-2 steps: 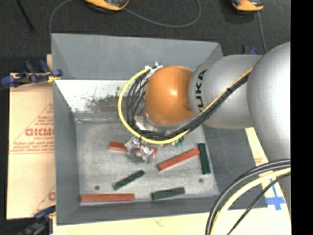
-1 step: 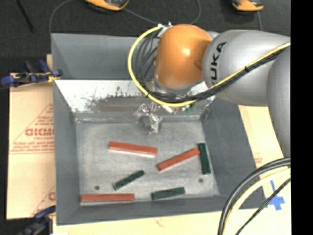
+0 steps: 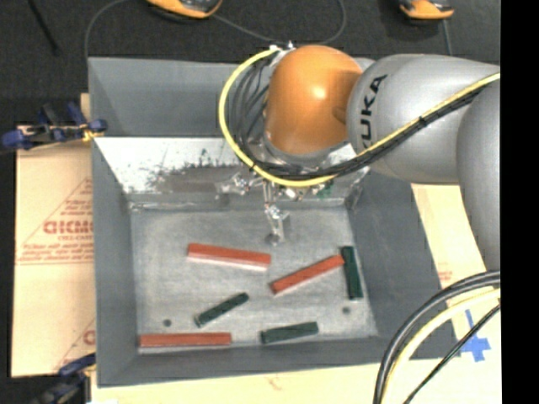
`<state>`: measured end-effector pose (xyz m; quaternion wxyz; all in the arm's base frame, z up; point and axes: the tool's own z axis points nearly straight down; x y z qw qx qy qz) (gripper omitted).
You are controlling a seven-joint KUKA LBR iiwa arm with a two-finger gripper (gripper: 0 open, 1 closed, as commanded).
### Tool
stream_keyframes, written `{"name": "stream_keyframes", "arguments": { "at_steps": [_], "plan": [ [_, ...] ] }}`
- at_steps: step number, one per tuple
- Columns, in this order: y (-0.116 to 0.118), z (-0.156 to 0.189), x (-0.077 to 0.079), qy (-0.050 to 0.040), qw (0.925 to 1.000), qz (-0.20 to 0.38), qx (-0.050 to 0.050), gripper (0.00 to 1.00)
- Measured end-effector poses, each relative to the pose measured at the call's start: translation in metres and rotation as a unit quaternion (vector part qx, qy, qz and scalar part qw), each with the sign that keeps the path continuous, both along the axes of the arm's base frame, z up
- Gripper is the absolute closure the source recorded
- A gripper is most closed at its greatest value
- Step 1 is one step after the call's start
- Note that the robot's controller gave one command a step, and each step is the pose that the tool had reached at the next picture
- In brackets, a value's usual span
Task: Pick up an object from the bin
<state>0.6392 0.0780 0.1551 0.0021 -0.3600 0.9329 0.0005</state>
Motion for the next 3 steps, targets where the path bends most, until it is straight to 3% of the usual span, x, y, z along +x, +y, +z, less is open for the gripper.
{"name": "stream_keyframes", "arguments": {
  "at_steps": [1, 2, 3],
  "plan": [
    [0.034, -0.083, -0.041, -0.0031, 0.9863, 0.165, -0.001, 0.00],
    [0.033, -0.081, -0.040, -0.0033, 0.9867, 0.163, -0.001, 1.00],
    [0.011, 0.096, -0.023, -0.0052, 0.9885, 0.151, -0.002, 1.00]
  ]
}}
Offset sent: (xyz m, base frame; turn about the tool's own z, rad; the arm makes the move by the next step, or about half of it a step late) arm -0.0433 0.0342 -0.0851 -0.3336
